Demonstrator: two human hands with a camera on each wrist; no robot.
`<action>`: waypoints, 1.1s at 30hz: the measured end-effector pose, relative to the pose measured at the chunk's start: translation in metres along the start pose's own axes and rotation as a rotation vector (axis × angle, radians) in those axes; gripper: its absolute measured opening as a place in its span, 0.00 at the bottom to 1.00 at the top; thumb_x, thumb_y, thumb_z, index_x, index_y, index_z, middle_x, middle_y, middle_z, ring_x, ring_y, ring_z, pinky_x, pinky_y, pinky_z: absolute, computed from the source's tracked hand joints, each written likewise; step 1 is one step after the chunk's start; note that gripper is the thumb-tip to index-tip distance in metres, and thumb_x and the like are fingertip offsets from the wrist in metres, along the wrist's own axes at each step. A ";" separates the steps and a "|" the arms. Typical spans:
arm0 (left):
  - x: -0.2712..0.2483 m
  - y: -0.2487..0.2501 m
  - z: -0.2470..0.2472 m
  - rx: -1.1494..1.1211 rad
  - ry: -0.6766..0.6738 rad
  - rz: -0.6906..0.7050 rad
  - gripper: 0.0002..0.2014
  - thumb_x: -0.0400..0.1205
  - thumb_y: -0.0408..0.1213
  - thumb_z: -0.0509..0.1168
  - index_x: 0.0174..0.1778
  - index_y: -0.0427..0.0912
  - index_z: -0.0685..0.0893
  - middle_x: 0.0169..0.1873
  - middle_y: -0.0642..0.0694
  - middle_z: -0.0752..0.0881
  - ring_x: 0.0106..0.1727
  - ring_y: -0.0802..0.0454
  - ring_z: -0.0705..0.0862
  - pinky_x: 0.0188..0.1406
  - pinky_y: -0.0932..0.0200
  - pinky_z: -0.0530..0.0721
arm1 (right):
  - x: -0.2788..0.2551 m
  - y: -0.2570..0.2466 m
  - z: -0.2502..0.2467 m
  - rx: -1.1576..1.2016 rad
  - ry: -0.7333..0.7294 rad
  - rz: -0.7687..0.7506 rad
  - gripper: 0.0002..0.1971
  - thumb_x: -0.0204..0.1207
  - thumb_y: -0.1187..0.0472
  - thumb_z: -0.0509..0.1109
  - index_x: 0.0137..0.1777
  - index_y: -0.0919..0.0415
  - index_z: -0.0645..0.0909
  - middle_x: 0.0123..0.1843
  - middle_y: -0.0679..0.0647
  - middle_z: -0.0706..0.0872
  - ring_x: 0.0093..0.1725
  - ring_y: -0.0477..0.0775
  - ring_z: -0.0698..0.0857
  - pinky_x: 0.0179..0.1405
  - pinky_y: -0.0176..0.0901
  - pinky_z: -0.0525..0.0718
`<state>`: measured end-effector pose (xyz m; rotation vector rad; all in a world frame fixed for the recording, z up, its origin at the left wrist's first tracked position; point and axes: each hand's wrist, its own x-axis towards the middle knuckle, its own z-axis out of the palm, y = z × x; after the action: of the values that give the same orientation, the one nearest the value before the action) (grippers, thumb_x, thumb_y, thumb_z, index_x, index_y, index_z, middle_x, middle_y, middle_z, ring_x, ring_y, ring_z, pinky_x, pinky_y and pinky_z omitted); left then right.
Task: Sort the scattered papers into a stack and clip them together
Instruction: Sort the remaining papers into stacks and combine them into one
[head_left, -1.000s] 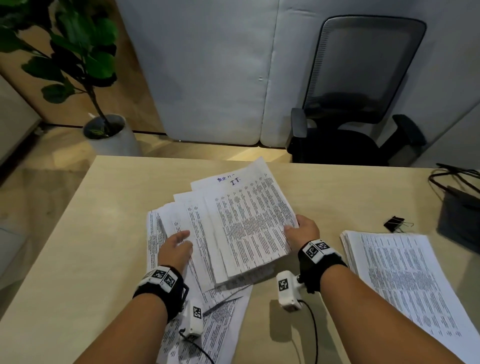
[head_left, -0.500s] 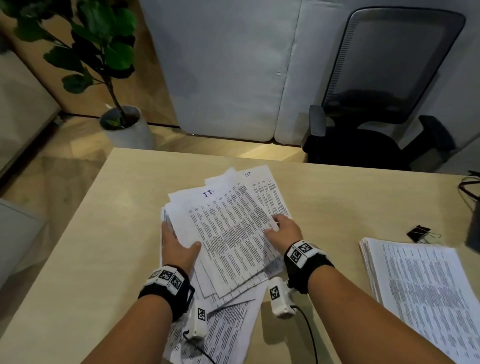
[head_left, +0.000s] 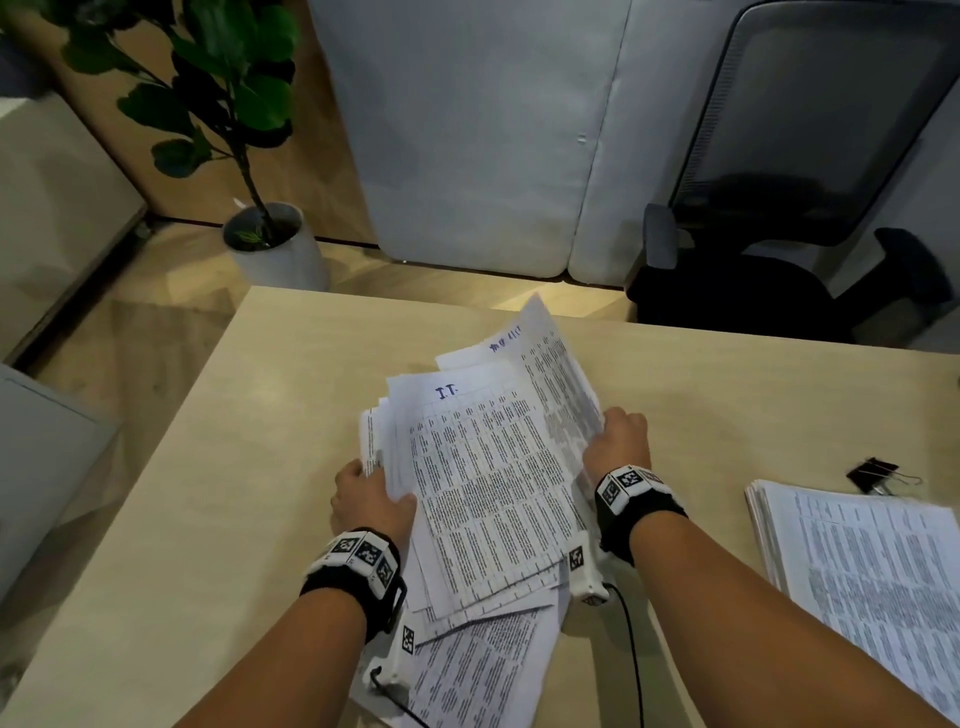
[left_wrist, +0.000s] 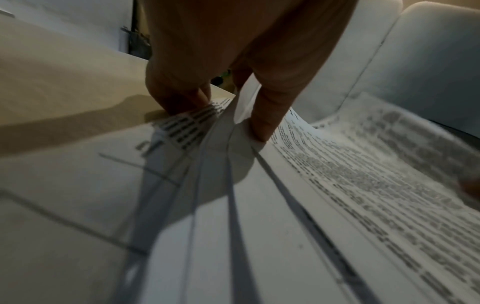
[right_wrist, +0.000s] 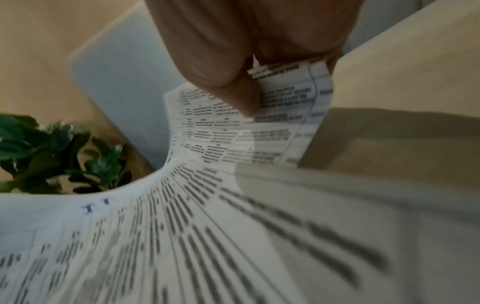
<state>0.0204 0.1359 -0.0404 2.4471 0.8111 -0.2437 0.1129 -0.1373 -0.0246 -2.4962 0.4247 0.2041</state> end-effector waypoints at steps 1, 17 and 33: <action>0.000 0.004 0.001 -0.032 -0.020 0.019 0.29 0.75 0.44 0.72 0.72 0.40 0.78 0.75 0.40 0.65 0.70 0.36 0.74 0.72 0.49 0.74 | 0.001 -0.001 -0.006 0.066 0.098 -0.049 0.13 0.74 0.74 0.62 0.58 0.68 0.77 0.59 0.63 0.73 0.50 0.66 0.81 0.53 0.54 0.84; -0.021 0.054 0.007 -0.629 -0.036 0.044 0.18 0.84 0.31 0.61 0.67 0.53 0.73 0.49 0.45 0.85 0.43 0.42 0.86 0.42 0.46 0.88 | -0.021 -0.024 -0.081 0.580 0.388 -0.145 0.07 0.79 0.63 0.65 0.55 0.59 0.81 0.46 0.51 0.83 0.45 0.51 0.80 0.46 0.36 0.74; -0.027 0.018 -0.024 -0.629 0.248 -0.102 0.17 0.78 0.34 0.70 0.62 0.35 0.80 0.51 0.39 0.85 0.47 0.43 0.83 0.51 0.51 0.82 | -0.066 0.002 -0.013 0.027 -0.343 -0.292 0.13 0.80 0.63 0.64 0.60 0.52 0.83 0.58 0.49 0.86 0.51 0.53 0.84 0.47 0.40 0.81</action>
<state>0.0100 0.1236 -0.0034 1.8615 0.9463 0.2529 0.0513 -0.1295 0.0007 -2.3974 -0.0773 0.4930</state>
